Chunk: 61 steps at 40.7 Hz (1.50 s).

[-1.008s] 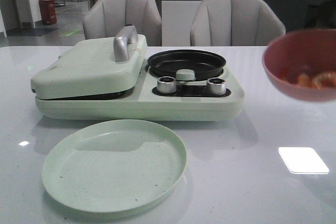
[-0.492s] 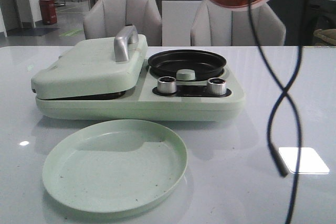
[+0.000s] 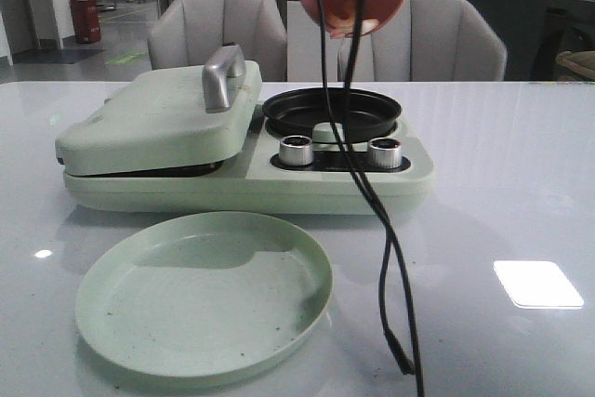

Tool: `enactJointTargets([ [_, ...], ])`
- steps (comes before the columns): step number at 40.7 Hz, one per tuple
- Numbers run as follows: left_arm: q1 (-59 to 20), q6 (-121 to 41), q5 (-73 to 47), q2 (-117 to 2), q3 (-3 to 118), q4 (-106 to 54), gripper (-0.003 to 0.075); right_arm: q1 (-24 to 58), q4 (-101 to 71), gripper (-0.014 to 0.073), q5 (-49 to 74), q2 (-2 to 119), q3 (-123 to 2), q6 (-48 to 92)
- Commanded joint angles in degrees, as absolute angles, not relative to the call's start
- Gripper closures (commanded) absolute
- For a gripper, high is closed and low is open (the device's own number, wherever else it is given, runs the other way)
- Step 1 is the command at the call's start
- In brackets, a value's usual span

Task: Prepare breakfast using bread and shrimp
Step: 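Lift the pink bowl with the right gripper and tip shrimp into the pan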

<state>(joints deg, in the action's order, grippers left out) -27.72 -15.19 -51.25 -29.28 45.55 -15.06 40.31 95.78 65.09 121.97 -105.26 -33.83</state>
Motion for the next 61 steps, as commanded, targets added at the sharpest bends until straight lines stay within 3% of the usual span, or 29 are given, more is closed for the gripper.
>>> enactJointTargets([
  [1, -27.7, -14.6, -46.7, -29.7, 47.2, -16.0, 0.0619, 40.2, 103.8, 0.0549, 69.6, 120.9, -107.9, -33.1],
  [16, -27.7, -14.6, -46.7, -29.7, 47.2, -16.0, 0.0619, 40.2, 103.7, 0.0549, 74.5, 124.7, -107.9, -33.1],
  [41, -27.7, -14.6, -46.7, -29.7, 47.2, -16.0, 0.0619, 40.1, 102.8, 0.0549, 76.2, 111.8, -107.9, -35.2],
  [50, -27.7, -14.6, -46.7, -29.7, 47.2, -16.0, 0.0619, 39.3, 98.5, 0.0549, 70.1, 114.9, -107.9, -43.1],
  [61, -27.7, -14.6, -46.7, -29.7, 47.2, -16.0, 0.0619, 39.3, 98.1, 0.0549, 74.2, 120.2, -107.9, -42.0],
])
